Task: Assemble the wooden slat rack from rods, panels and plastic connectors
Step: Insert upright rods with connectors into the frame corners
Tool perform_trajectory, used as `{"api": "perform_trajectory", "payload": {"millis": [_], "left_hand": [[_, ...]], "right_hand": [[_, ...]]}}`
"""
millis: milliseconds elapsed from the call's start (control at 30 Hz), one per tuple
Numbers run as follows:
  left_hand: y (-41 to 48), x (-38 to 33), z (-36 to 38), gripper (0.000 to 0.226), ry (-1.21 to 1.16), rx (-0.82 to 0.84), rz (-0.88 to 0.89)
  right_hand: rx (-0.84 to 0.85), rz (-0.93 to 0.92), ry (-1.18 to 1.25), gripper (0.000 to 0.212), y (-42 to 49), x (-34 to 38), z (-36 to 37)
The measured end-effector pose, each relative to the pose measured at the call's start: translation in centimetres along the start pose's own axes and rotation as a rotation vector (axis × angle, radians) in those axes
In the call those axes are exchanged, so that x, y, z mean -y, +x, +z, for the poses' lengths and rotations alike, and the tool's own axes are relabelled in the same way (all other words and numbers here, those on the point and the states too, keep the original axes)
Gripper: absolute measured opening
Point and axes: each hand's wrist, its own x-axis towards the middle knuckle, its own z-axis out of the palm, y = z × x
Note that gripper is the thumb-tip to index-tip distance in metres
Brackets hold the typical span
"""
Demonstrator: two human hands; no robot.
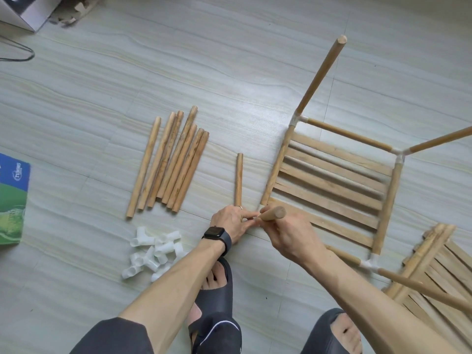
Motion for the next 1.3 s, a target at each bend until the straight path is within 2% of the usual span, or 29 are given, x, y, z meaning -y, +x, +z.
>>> {"api": "perform_trajectory", "payload": {"millis": [133, 267, 333, 433, 533, 600, 667, 800, 1033, 1167, 1300], "left_hand": [[-0.5, -1.0, -2.0, 0.023, -0.019, -0.002, -0.005], [-2.4, -4.4, -7.0, 0.021, -0.507, -0.136, 0.07], [-3.4, -7.8, -10.1, 0.036, -0.739, -0.113, 0.176], [-4.6, -12.7, -13.2, 0.055, -0.892, -0.019, 0.309], [-5.3, -16.1, -13.7, 0.054, -0.894, 0.093, 0.374], [-5.6, -17.0, -12.8, 0.05, -0.851, 0.122, 0.364], [-5.8, -16.9, -11.8, 0.05, -0.834, 0.077, 0.308], [-5.8, -15.2, -10.2, 0.049, -0.958, -0.068, 0.219], [-6.7, -15.0, -7.1, 0.055, -0.666, -0.105, 0.316], [-6.1, -14.7, -7.6, 0.056, -0.799, -0.067, 0.259], [-6.4, -14.3, -7.2, 0.057, -0.797, -0.082, 0.268]], "right_hand": [[-0.001, 0.087, 0.038, 0.045, -0.3, 0.2, -0.3], [-0.02, 0.242, 0.1, 0.037, -1.1, -0.1, -0.7], [0.016, 0.367, 0.026, 0.048, -2.0, -1.0, -0.2], [0.138, 0.513, -0.081, 0.056, -2.6, -1.8, 1.3], [0.25, 0.529, -0.148, 0.047, -2.2, -1.9, 2.3], [0.259, 0.527, -0.174, 0.039, -1.9, -2.1, 2.8], [0.25, 0.54, -0.176, 0.035, -1.8, -2.1, 3.2], [0.234, 0.51, -0.2, 0.036, -1.9, -2.5, 3.7], [0.224, 0.418, -0.252, 0.042, -2.6, -3.3, 4.1], [0.224, 0.407, -0.243, 0.039, -2.9, -3.4, 3.8], [0.22, 0.402, -0.223, 0.038, -3.0, -3.2, 3.7]]}}
